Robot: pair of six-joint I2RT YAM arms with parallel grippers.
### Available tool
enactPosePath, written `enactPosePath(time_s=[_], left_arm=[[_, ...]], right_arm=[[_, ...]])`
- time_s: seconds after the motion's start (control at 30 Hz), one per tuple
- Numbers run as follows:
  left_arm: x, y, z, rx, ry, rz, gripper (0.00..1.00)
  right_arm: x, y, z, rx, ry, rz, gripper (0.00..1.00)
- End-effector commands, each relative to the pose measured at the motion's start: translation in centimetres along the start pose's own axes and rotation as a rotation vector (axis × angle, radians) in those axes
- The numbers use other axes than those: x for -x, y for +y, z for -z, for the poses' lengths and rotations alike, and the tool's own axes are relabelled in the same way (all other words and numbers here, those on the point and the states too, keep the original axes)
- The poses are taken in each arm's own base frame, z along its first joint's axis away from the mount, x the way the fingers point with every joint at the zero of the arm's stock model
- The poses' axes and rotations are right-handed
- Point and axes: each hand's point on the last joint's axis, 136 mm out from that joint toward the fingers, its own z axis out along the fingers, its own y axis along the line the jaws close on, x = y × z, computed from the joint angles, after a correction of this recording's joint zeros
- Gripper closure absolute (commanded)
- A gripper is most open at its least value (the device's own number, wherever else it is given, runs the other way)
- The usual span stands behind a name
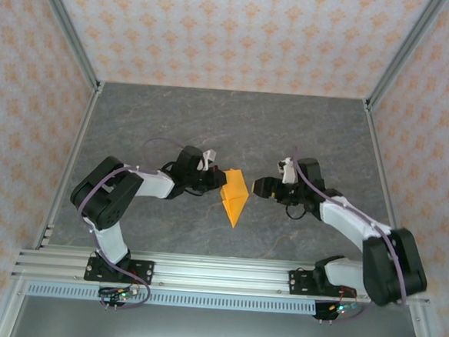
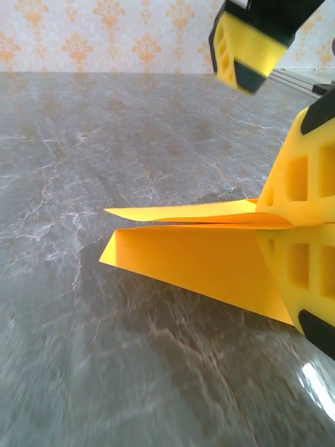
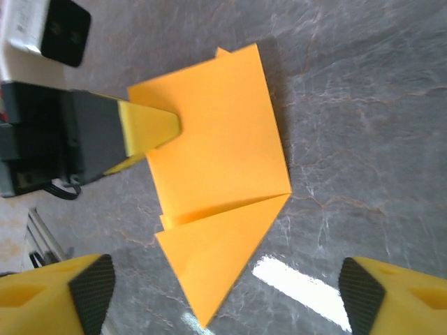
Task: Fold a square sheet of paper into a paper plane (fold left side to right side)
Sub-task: Fold the wing for the fifth time at the center of the table.
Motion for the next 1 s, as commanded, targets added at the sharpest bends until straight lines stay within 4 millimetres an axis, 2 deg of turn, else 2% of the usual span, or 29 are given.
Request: enactPosePath(time_s=[0.0,0.13,0.3,0.43,0.73,0.97], left_arm=[[0.7,-2.2,1.7,-0.121,-0.029,-0.074,0.99],[0.4,-2.7,3.0,-0.165,-0.023,-0.099,1.00],[-0.4,-3.1,3.9,-0.180,-0.003,-0.135,1.00],[-0.6,-3.4,4.2,-0.187,0.001,-0.146,1.00],[-0.6,-3.2,4.2,-0.182,0.001,-0.143,1.00],[-0.6,-2.4,3.8,-0.158,0.002,-0.124,1.00]], right_arm=[[1.8,2.8,-1.5,0.159,0.015,0.090,0.19],[2.4,2.9,-3.6,0.203,0.059,0.088,0.20],[3.6,3.2,-5.0,0.248,0.064,0.087,0.20],[3.6,3.5,-6.4,0.300,0.092,0.072,0.22],[2.6,3.7,-7.3,0.375,0.115,0.040,0.38],[1.4,3.3,-6.9,0.365,0.135,0.040,0.57]])
